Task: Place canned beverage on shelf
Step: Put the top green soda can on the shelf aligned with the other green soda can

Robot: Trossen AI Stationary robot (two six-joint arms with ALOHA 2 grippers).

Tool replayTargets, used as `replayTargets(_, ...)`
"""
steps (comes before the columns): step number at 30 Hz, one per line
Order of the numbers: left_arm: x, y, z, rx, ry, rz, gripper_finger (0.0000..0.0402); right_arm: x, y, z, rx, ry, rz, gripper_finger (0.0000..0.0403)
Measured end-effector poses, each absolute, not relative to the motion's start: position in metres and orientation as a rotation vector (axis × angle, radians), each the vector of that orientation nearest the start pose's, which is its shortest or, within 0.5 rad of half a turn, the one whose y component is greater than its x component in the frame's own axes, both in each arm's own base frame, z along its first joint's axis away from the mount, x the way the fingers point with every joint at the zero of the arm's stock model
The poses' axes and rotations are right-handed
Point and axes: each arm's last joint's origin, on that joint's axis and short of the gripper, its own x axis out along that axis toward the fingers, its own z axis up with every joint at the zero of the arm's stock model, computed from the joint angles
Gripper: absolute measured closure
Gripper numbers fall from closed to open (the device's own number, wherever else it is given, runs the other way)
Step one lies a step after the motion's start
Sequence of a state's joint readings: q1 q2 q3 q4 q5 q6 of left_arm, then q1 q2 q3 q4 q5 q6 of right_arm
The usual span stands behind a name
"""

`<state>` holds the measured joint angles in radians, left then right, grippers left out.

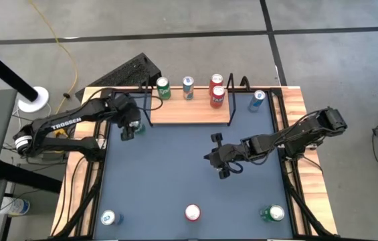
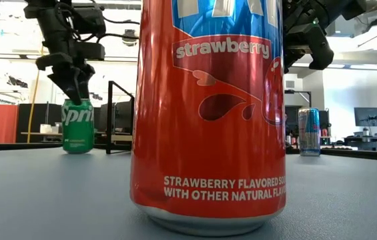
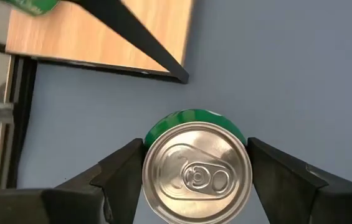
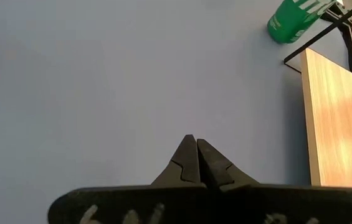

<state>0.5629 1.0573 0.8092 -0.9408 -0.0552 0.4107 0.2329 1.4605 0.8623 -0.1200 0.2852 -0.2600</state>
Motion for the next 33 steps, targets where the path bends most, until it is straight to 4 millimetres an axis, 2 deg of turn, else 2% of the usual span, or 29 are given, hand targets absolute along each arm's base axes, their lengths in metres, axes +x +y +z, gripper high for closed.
replayTargets(6, 0.141, 0.096, 0.25, 0.113, 1.217, 0.321, 0.0152, 0.293, 0.061, 0.215, -0.434, 0.7, 0.041, 0.0403)
replayTargets(15, 0.141, 0.107, 0.255, 0.081, 1.132, 0.456, 0.0144, 0.293, 0.061, 0.215, -0.434, 0.7, 0.041, 0.0403)
replayTargets(24, 0.131, 0.122, 0.256, -0.057, 1.078, 0.552, 0.0113, 0.293, 0.061, 0.214, -0.434, 0.701, 0.041, 0.0403)
replayTargets(33, 0.126, 0.137, 0.255, -0.111, 1.064, 0.665, 0.0109, 0.293, 0.061, 0.214, -0.43, 0.701, 0.039, 0.0403)
